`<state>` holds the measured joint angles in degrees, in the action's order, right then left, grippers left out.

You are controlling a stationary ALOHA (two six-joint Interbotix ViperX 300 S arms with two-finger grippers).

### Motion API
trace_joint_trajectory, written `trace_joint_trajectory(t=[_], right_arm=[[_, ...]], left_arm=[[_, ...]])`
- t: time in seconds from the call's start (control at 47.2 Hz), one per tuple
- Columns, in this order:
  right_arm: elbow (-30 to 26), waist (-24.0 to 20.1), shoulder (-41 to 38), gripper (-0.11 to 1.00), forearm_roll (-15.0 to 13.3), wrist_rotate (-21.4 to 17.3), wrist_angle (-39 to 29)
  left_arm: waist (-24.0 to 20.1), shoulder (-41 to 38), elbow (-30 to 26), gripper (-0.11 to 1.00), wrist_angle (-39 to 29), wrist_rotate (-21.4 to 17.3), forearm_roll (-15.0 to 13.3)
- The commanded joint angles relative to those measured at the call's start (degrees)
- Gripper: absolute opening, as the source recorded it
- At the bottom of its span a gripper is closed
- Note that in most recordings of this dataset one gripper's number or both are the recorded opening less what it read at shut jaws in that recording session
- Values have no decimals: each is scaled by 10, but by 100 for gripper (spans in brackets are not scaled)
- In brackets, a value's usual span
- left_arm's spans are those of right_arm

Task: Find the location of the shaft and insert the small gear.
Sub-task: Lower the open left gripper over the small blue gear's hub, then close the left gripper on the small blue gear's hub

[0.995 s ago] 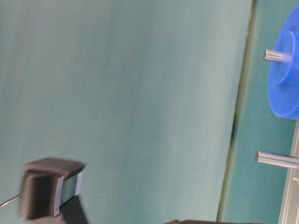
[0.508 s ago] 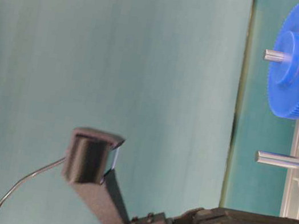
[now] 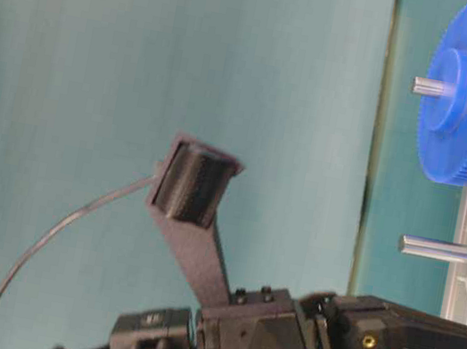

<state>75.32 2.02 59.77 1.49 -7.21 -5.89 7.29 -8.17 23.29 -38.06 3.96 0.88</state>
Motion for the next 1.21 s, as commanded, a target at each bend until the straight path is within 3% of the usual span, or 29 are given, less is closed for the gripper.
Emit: trace_joint_trajectory(t=[0.0, 0.254, 0.974, 1.101, 1.186], right_arm=[[-4, 2, -6, 5, 1, -5, 4], [-4, 2, -6, 5, 1, -5, 3], [-3, 2, -6, 5, 1, -7, 3], [-3, 2, -6, 5, 1, -19, 4], [-2, 2, -6, 5, 1, -25, 3]], left_arm=[[3, -1, -32, 1, -27, -17, 2], [3, -18, -58, 1, -46, -26, 1], [3, -19, -63, 1, -57, -20, 1], [3, -19, -62, 7, -56, -18, 2], [3, -21, -61, 17, -54, -18, 2]])
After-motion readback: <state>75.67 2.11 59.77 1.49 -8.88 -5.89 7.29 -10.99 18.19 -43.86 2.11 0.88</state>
